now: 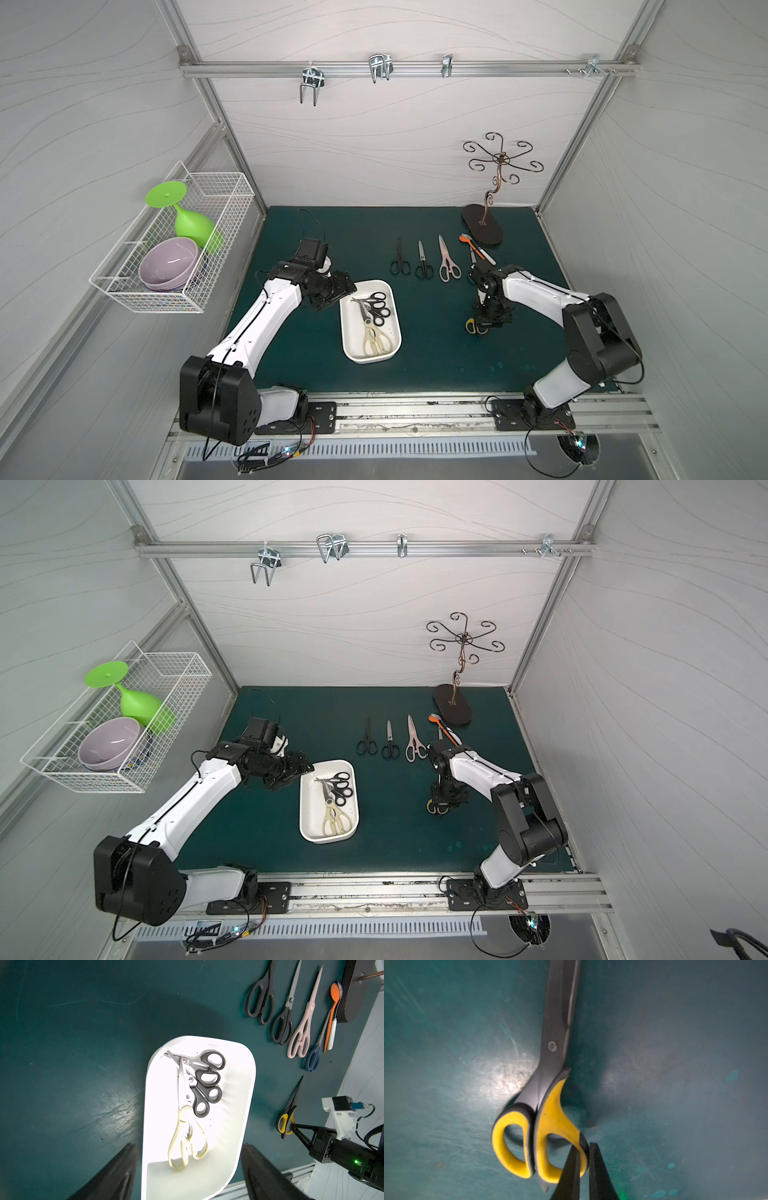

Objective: Take the scissors out of the storage box
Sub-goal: Place the scissors at the center of the board.

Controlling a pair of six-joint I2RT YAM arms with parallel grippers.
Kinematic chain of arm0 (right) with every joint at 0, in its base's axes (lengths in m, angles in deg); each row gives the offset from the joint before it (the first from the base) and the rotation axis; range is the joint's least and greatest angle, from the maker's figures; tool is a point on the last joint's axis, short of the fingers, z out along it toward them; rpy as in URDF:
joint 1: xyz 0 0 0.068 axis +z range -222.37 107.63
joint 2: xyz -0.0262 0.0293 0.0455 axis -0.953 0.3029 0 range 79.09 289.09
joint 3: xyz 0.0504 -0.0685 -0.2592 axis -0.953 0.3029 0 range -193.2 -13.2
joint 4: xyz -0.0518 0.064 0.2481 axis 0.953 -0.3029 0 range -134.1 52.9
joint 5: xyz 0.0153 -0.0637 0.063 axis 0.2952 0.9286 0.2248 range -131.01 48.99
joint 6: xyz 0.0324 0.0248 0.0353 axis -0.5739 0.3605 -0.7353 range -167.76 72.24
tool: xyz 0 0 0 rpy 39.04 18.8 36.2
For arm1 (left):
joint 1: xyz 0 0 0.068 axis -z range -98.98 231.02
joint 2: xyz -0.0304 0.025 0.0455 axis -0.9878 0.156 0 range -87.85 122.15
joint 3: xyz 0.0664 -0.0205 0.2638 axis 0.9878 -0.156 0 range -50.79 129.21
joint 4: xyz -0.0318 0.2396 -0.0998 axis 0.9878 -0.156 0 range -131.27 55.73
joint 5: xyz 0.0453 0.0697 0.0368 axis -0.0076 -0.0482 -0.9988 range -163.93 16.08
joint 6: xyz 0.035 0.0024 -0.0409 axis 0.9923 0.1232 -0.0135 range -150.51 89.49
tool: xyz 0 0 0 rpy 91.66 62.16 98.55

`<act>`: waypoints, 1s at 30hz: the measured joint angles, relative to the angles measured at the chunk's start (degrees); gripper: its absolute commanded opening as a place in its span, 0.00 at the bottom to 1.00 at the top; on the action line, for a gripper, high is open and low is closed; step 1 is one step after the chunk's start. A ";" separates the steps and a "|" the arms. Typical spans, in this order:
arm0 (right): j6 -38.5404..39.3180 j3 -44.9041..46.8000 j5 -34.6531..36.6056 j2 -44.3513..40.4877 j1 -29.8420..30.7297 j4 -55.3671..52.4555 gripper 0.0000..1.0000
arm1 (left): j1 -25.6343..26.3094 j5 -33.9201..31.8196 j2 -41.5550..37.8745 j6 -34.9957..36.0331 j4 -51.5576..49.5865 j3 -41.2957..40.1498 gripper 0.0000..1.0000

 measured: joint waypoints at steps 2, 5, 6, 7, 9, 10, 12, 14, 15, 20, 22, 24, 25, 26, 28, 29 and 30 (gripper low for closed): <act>-0.35 0.44 0.07 0.17 0.00 0.44 0.03 | 0.00 0.00 0.02 -0.02 0.00 0.00 0.83; -0.46 0.74 0.09 0.72 0.00 0.94 0.06 | 0.00 -0.02 0.02 -0.02 0.00 0.00 0.83; -0.46 0.83 0.09 0.90 0.00 1.11 0.07 | 0.00 -0.02 0.02 -0.02 0.00 0.00 0.83; -0.46 0.85 0.09 1.05 0.00 1.18 0.07 | 0.00 -0.02 0.02 -0.02 0.00 0.00 0.83; -0.46 0.85 0.09 1.42 0.00 1.27 0.07 | 0.00 -0.04 0.00 -0.04 0.00 0.00 0.83; -0.46 0.85 0.11 1.64 0.00 1.31 0.07 | 0.00 -0.07 0.00 -0.04 0.00 0.00 0.83; -0.46 0.85 0.17 1.95 0.00 1.40 0.08 | 0.00 -0.09 0.00 -0.04 0.00 0.00 0.83; -0.46 0.85 0.31 2.03 0.00 1.44 0.09 | 0.00 -0.24 0.00 -0.04 0.00 0.00 0.83; -0.48 0.85 0.33 2.03 0.00 1.44 0.14 | 0.00 -0.26 0.00 -0.02 -0.02 0.00 0.83; -0.55 0.85 0.76 2.40 0.00 1.62 0.36 | 0.00 -0.55 0.00 -0.02 -0.02 0.00 0.83; -0.55 0.83 0.90 2.38 0.00 1.60 0.36 | 0.00 -0.68 0.00 -0.04 -0.04 0.00 0.83; -0.48 0.70 1.18 2.36 0.00 1.51 0.36 | 0.00 -0.90 -0.04 -0.04 -0.04 0.00 0.83; -0.44 0.59 1.38 2.27 0.00 1.40 0.36 | 0.00 -0.94 -0.09 -0.04 -0.04 0.00 0.83; -0.42 0.26 1.60 2.03 0.00 1.03 0.37 | 0.00 -1.11 -0.15 -0.07 -0.04 0.00 0.83; -0.35 -0.92 1.81 1.14 0.00 -0.02 0.37 | -0.33 -1.27 -0.44 -0.13 -0.04 0.00 0.83; -0.33 -1.92 1.81 0.46 0.00 -0.66 0.37 | -0.57 -1.25 -0.70 -0.26 -0.02 -0.02 0.83; -0.33 -3.21 1.79 -0.37 0.02 -1.31 0.37 | -1.01 -1.07 -1.05 -0.48 0.07 -0.15 0.83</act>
